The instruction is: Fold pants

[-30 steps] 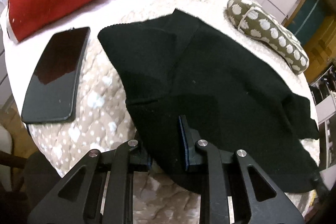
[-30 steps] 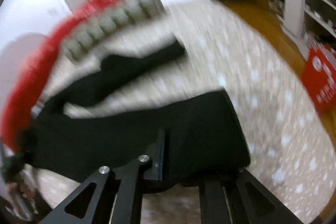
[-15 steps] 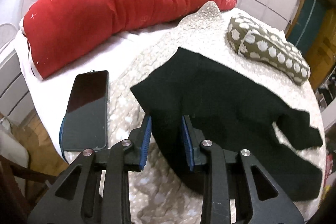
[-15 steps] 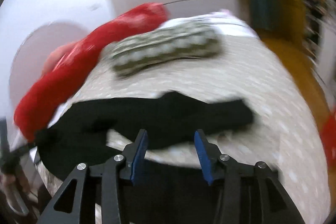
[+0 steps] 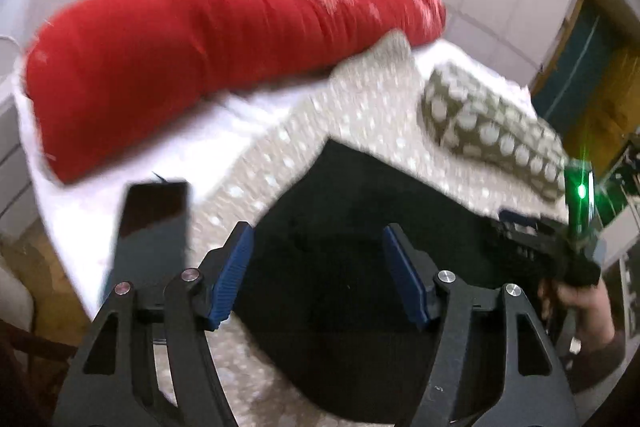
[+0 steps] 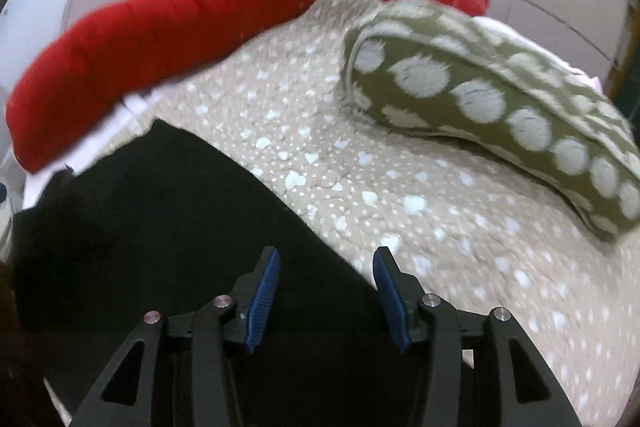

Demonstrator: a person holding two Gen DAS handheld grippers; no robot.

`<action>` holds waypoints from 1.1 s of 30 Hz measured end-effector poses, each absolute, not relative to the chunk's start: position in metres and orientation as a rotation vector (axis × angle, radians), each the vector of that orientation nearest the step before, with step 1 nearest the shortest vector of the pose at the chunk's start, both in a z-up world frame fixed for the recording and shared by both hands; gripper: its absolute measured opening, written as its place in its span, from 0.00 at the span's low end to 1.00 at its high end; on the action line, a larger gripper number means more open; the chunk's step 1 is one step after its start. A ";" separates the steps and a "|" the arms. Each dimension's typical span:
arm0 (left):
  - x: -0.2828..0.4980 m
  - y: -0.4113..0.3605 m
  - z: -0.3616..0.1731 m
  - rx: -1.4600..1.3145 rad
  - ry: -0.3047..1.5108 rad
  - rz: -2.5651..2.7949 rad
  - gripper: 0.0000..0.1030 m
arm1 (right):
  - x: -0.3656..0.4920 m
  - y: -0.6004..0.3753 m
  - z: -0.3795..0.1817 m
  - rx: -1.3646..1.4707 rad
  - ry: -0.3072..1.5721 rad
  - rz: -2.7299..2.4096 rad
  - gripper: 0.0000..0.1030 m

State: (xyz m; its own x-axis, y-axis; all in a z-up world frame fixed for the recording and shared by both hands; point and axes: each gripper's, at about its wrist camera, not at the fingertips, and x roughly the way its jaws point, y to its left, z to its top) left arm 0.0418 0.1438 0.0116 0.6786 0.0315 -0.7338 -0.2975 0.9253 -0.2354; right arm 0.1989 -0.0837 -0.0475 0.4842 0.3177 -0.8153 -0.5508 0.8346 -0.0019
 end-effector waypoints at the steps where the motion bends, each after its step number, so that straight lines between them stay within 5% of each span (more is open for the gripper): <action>1: 0.051 0.141 0.001 -0.349 0.834 0.178 0.65 | 0.201 -0.086 -0.054 -0.280 0.951 0.554 0.48; 5: 0.080 0.138 -0.049 -0.281 0.962 0.241 0.65 | 0.215 -0.091 -0.072 -0.203 0.977 0.609 0.42; 7: 0.089 0.145 -0.070 -0.273 1.016 0.269 0.68 | 0.210 -0.088 -0.071 -0.198 0.962 0.635 0.08; 19: 0.030 0.195 -0.018 -0.445 0.855 0.346 0.70 | 0.063 -0.084 0.032 -0.167 0.685 0.686 0.05; 27: -0.019 0.202 0.032 -0.484 0.717 0.339 0.70 | -0.038 -0.036 -0.047 -0.179 0.846 0.801 0.05; 29: -0.021 0.197 0.031 -0.460 0.726 0.341 0.70 | -0.039 -0.036 -0.066 -0.173 0.901 0.782 0.08; 31: -0.022 0.196 0.026 -0.460 0.739 0.340 0.70 | -0.035 -0.046 -0.051 -0.090 0.879 0.796 0.23; 33: -0.017 0.196 0.018 -0.474 0.758 0.342 0.70 | -0.022 -0.055 -0.031 0.014 0.840 0.809 0.53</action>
State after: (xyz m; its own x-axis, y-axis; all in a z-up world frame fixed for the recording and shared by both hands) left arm -0.0169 0.1960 0.0179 0.6801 0.1257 -0.7223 -0.4583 0.8419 -0.2849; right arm -0.0216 -0.0554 -0.0314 0.3938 0.6432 -0.6567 -0.6324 0.7080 0.3143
